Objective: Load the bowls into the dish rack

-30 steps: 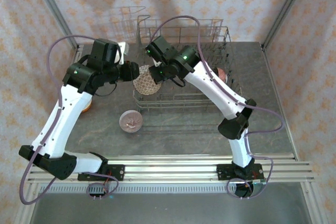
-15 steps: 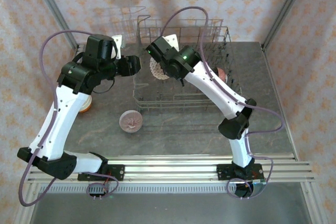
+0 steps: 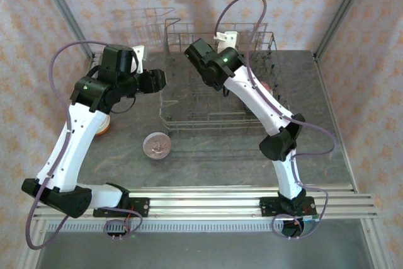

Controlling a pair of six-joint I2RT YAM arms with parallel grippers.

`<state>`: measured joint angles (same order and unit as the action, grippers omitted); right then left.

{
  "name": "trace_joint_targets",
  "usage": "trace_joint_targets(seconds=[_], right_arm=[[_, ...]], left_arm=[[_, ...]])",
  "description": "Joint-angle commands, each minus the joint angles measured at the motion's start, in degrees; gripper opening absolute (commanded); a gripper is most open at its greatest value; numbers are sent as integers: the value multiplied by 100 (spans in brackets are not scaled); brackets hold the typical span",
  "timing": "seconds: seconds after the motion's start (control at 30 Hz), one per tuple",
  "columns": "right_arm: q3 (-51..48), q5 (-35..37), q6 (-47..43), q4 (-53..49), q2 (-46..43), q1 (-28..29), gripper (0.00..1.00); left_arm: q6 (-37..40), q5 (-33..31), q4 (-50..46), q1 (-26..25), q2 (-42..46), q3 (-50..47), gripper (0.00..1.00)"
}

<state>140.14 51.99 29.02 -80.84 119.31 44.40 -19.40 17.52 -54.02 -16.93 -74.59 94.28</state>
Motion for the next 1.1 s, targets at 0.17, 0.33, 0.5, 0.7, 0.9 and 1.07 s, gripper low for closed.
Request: trace_joint_targets(seconds=[0.17, 0.33, 0.5, 0.7, 0.9, 1.07], right_arm=[[361, 1144, 1201, -603, 284, -107, 0], [576, 1381, 1770, -887, 410, -162, 0], [728, 1359, 2331, -1283, 598, -280, 0], [657, 1268, 3372, -2097, 713, -502, 0], [589, 1312, 3434, -2109, 805, -520, 0], [505, 1309, 3474, -2111, 884, -529, 0]], left_arm=[[77, 399, 445, 141, -18, -199, 56], [77, 502, 508, 177, -91, -225, 56], [96, 481, 557, 214, -142, -303, 56], [336, 145, 359, 312, -221, -251, 56], [596, -257, 215, 339, -330, -496, 56], [671, -99, 306, 378, -566, -634, 58]])
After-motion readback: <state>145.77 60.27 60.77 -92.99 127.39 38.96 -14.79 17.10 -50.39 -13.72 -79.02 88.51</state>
